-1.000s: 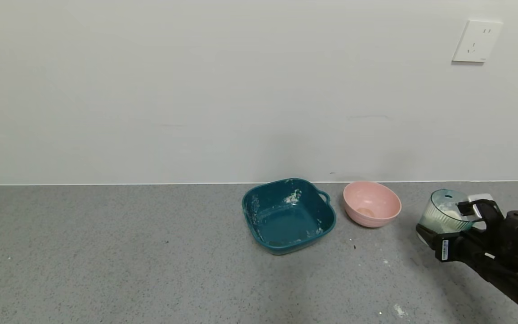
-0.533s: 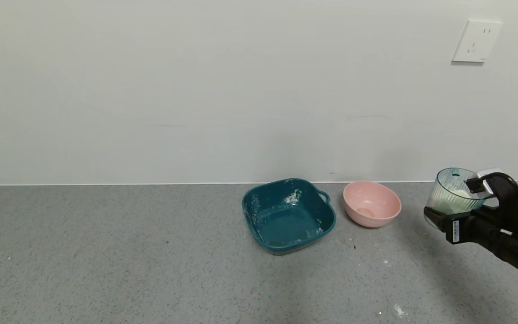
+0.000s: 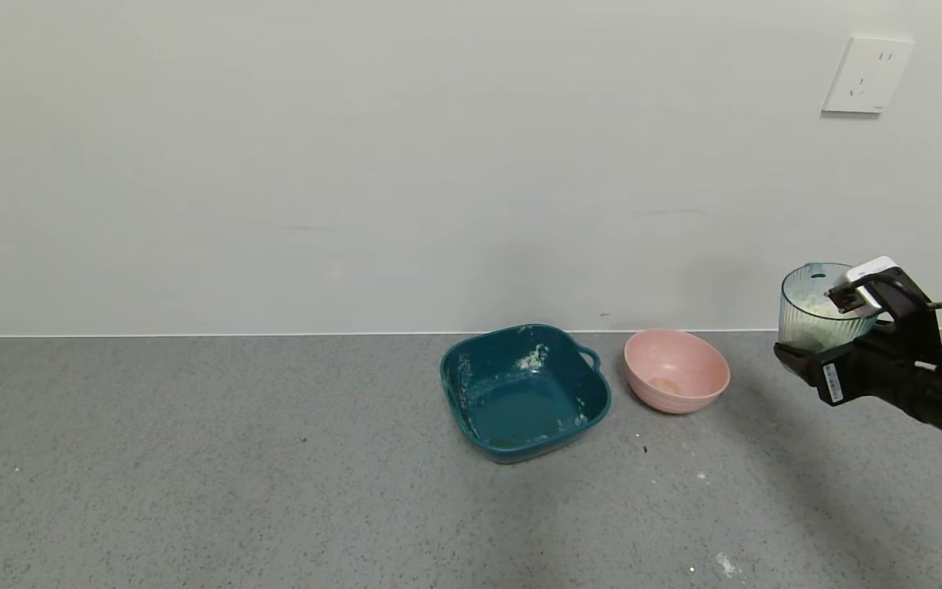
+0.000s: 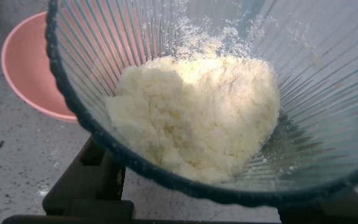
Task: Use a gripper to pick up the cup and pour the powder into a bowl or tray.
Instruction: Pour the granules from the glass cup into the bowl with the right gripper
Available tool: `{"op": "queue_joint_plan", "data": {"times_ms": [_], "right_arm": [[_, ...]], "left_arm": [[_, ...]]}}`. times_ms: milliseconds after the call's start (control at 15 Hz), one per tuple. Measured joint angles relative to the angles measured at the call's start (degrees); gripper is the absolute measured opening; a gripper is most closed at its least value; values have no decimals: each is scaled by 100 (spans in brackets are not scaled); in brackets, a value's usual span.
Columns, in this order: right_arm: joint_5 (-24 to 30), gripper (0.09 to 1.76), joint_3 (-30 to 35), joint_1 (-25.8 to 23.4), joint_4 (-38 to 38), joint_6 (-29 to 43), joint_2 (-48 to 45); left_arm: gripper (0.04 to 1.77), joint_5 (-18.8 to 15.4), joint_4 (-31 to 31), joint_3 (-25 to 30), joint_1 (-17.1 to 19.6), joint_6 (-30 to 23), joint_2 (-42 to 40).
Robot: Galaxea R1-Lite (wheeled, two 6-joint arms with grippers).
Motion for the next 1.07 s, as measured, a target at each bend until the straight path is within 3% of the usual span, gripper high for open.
{"op": "queue_joint_plan", "data": {"times_ms": [400, 733, 1067], "right_arm": [[-135, 131, -1067, -111, 839, -758, 405], [-267, 131, -2098, -80, 2069, -1491, 822], [-457, 131, -2376, 61, 2107, -2352, 1169]], "left_arm": [[172, 2, 1, 0, 0, 0, 0], [172, 0, 1, 0, 0, 0, 0], [172, 2, 1, 0, 0, 0, 0]]}}
